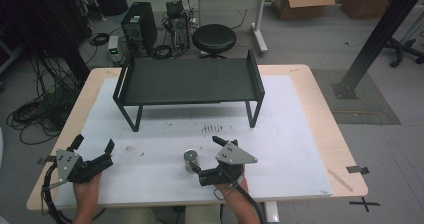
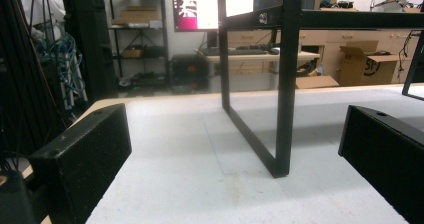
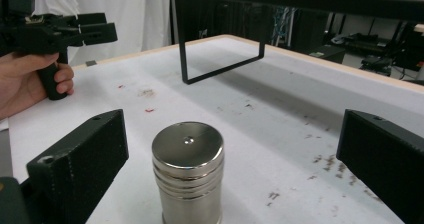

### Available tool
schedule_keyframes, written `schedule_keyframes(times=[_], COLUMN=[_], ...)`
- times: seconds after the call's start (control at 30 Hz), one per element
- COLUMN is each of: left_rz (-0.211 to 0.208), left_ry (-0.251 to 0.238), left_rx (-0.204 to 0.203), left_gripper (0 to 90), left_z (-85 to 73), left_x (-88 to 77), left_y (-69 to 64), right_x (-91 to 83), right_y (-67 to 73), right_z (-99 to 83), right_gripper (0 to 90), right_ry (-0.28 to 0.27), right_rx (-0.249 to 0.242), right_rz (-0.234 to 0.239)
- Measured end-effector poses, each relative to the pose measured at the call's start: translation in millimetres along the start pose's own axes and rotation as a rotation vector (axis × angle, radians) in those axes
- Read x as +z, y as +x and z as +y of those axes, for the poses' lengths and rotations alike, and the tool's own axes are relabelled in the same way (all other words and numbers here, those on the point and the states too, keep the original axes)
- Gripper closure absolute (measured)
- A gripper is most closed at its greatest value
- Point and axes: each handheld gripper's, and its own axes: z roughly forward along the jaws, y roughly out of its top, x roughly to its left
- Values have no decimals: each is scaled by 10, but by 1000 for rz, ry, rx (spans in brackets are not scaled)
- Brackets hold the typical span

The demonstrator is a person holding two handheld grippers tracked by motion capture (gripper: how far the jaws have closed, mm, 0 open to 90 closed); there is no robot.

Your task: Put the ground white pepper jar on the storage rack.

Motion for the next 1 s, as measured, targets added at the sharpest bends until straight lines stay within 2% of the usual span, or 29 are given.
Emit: schedule_keyframes(times=[0.17,0.63,0.87,1.0], left_rz=[0,-1,-1,0], left_ry=[-1,-3,-3,-3], left_rx=[-1,-2,-2,-2], left_gripper=[8,8,8,8], left_z=[0,-1,-1,-1], left_x=[0,-2,-2,-2], left_y=[0,1,1,1], right_x=[119,263,299,319], right_y=[59,99,115,113], right_z=[-44,-89,-129,-137], right_gripper=[0,1,59,120], right_ry=[48,106,138,154], right_rx=[-3,8,19,32], right_rz=[19,35,49,74])
